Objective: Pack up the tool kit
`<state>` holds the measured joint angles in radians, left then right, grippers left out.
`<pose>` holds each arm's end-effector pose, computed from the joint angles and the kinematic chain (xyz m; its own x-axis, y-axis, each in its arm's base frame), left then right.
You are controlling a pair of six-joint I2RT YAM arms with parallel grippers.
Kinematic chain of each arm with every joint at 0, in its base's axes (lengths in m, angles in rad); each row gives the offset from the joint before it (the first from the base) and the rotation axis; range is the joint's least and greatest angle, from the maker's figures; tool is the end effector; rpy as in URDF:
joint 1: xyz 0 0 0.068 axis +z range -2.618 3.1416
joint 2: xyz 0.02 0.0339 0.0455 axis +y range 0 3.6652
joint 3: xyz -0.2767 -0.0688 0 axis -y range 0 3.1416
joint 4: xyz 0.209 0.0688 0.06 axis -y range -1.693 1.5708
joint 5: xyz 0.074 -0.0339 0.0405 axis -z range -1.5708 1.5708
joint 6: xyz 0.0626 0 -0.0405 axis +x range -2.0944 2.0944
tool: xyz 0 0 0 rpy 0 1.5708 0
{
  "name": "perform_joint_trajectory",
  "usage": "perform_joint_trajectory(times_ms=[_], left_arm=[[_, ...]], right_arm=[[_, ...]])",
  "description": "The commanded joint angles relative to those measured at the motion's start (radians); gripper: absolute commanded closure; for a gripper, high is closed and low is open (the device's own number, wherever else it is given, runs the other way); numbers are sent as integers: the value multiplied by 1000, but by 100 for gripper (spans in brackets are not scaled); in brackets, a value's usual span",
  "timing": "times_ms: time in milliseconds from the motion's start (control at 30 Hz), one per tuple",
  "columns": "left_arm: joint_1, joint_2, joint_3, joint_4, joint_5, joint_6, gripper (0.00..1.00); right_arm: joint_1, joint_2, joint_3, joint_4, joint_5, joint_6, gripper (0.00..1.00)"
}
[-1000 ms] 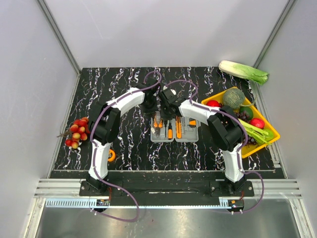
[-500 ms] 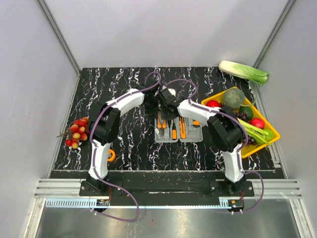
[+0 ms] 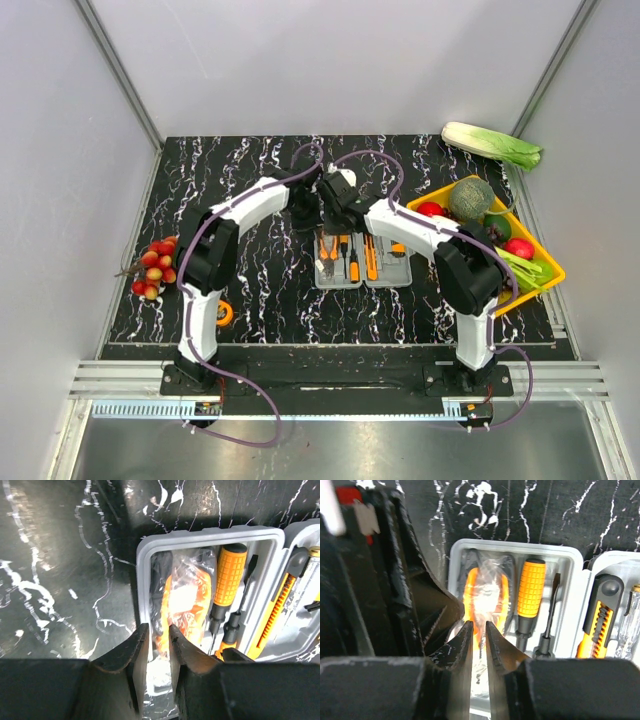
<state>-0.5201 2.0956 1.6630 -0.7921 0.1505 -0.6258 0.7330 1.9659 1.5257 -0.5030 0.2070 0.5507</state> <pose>0.3595 -0.2167 0.1920 -0.9753 -0.1088 -0.1923 -0.0441 0.9487 -0.3130 0.3212 0.2718 0.2246 -0.8083 -0.0387 -0.5874 -0.1668 0.9720 0.1655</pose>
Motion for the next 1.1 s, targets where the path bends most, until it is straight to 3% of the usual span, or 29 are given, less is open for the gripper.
perform_joint_trajectory(times_ms=[0,167,600,1067], left_arm=[[48,-158,11,-22,-58,15,73],[97,-270,-46,-10,-95,29,71],[236,-528,-331,62,-146,32,55],[298,-651,-454,51,-189,37,49]], right_arm=[[16,-64,-32,52,-37,14,80],[14,-33,-30,69,-66,8,82],[14,100,14,60,-132,-5,86],[22,31,77,41,-38,-32,85]])
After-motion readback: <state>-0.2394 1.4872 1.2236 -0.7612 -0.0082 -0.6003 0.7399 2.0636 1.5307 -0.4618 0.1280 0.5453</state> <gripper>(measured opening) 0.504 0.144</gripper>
